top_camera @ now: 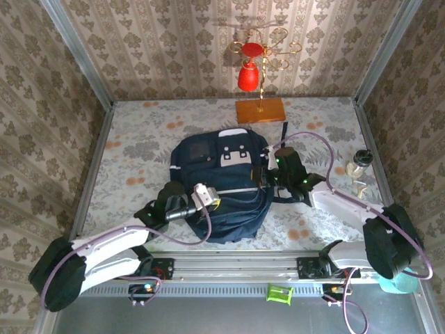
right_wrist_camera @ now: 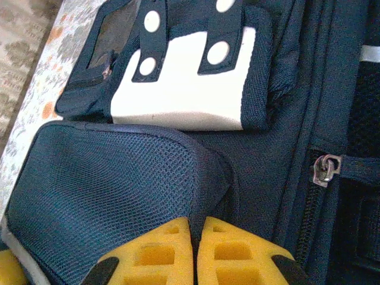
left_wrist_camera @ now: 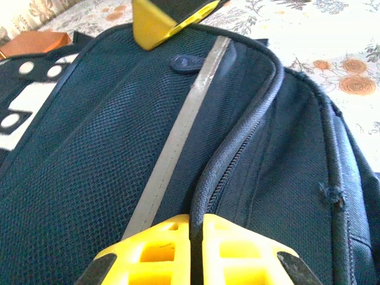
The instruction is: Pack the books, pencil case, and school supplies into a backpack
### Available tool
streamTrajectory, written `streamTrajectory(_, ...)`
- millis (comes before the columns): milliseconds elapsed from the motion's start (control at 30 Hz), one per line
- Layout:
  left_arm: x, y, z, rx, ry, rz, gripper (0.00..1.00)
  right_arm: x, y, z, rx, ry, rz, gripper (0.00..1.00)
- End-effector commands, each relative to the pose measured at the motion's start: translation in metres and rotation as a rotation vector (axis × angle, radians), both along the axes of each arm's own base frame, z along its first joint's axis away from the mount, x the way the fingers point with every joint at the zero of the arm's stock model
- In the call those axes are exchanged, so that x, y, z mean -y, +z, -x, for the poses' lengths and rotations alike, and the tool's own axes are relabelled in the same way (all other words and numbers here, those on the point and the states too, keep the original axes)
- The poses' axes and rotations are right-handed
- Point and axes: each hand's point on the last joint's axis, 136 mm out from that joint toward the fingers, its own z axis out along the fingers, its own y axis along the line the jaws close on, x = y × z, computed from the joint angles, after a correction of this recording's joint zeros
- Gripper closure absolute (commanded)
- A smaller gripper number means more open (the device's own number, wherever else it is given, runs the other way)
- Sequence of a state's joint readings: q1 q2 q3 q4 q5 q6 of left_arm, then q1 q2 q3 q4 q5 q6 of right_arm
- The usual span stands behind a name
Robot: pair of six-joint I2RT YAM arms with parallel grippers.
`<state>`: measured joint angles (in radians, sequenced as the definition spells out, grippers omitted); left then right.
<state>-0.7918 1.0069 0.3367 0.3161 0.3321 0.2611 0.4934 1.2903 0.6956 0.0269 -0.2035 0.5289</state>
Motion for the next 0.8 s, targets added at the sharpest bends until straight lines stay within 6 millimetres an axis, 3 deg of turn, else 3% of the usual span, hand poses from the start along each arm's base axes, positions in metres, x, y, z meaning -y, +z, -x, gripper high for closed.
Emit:
streamTrajectory(0, -0.001, 0.021, -0.044, 0.028, 0.187, 0.039, 0.92, 0.034, 0.012, -0.019, 0.086, -0.19, 0.057, 0.99)
streamTrajectory(200, -0.003, 0.011, -0.072, -0.016, 0.305, 0.009, 0.84, 0.024, 0.005, -0.036, 0.036, -0.13, 0.13, 0.86)
streamTrajectory(333, -0.01, 0.016, -0.075, -0.02, 0.352, 0.022, 0.6, 0.028, 0.006, -0.038, 0.032, -0.102, 0.21, 0.66)
streamTrajectory(533, -0.025, 0.04, -0.07, -0.044, 0.411, 0.136, 0.19, 0.079, 0.04, -0.033, 0.142, -0.251, 0.382, 0.44)
streamTrajectory(633, -0.045, 0.053, -0.081, -0.064, 0.512, 0.215, 0.07, 0.11, 0.057, -0.031, 0.205, -0.35, 0.484, 0.29)
streamTrajectory(767, -0.083, 0.066, -0.098, -0.058, 0.702, 0.274, 0.0, 0.147, 0.069, -0.026, 0.253, -0.459, 0.584, 0.11)
